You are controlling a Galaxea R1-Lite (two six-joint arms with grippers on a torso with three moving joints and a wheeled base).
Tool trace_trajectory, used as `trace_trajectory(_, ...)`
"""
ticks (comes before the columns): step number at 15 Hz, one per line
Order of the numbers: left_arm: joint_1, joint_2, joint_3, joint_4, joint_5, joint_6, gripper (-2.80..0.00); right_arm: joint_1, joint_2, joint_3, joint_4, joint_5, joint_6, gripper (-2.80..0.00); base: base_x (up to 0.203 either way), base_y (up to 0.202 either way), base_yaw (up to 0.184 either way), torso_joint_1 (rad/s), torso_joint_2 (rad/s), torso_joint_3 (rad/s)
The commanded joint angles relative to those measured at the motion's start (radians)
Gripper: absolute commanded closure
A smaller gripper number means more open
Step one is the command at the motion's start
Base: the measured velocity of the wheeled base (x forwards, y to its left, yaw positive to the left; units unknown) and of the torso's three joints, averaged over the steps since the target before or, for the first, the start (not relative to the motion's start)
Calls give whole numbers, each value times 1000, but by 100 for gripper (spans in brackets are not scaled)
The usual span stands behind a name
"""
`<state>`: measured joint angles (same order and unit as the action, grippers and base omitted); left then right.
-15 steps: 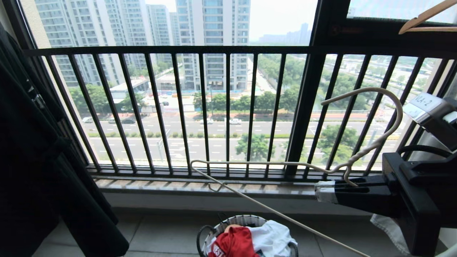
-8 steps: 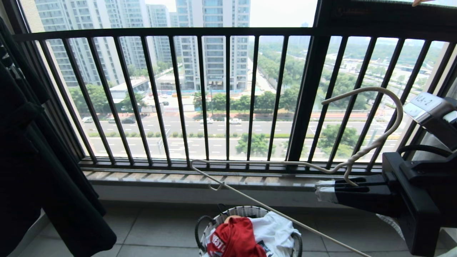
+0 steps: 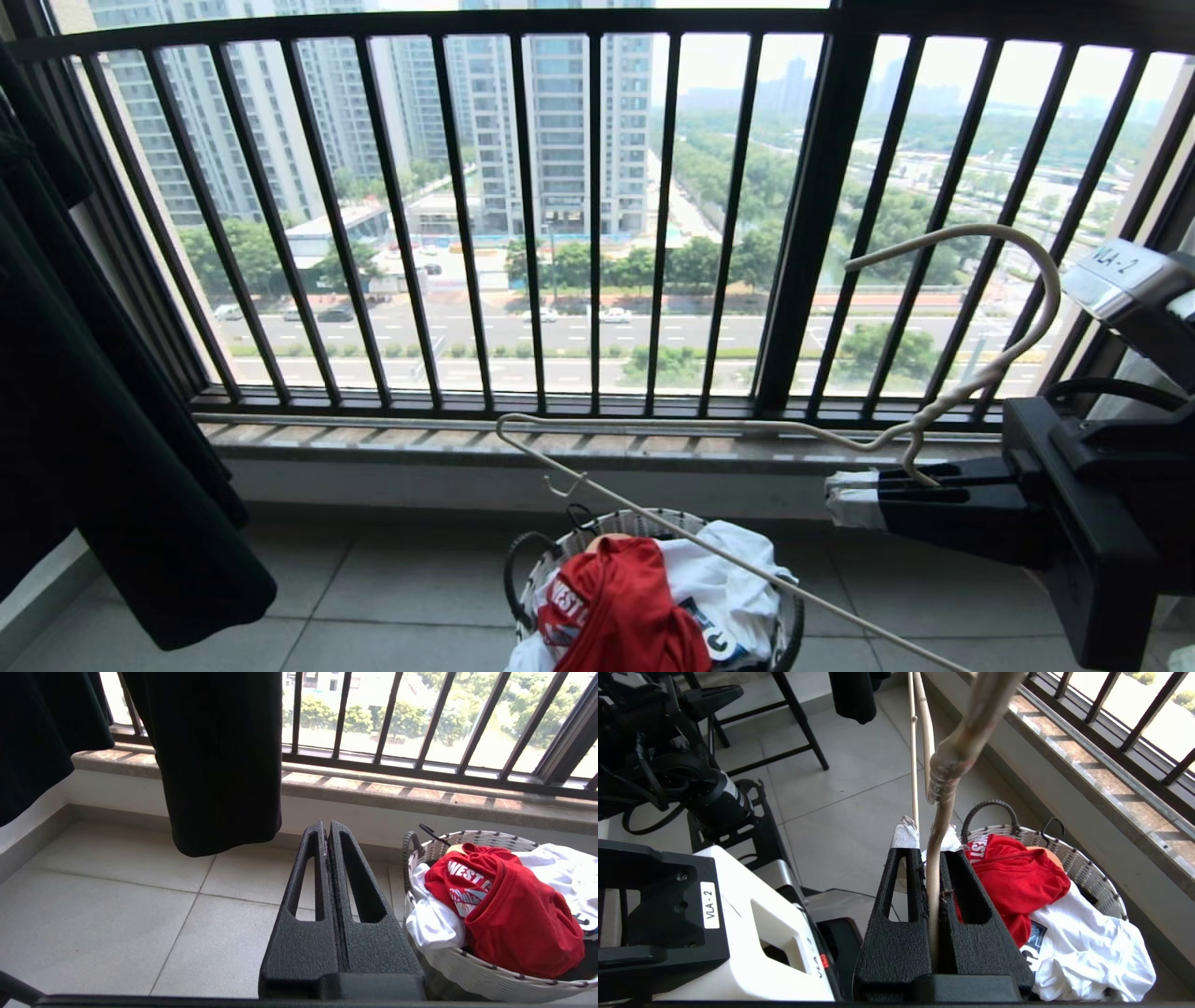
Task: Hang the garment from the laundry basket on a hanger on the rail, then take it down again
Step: Pick up clothes from the basket
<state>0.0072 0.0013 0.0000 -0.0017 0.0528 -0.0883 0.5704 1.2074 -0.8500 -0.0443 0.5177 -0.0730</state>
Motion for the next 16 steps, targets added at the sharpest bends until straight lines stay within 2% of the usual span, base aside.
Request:
trace_trajectory(1,0,0,0,-1,1,-1,0,-1,-1,0,-2,3,-1,0,0,0,0,-32,319,275)
trace_trajectory(5,0,0,0,-1,1,-1,0,-7,-2,2,-19,4,0,0,0,0,0,-10,95,84)
trace_trajectory(16,0,0,0,-1,1,-1,0,-47,-22,-4,-20,4,-1,0,0,0,0,0,0,0)
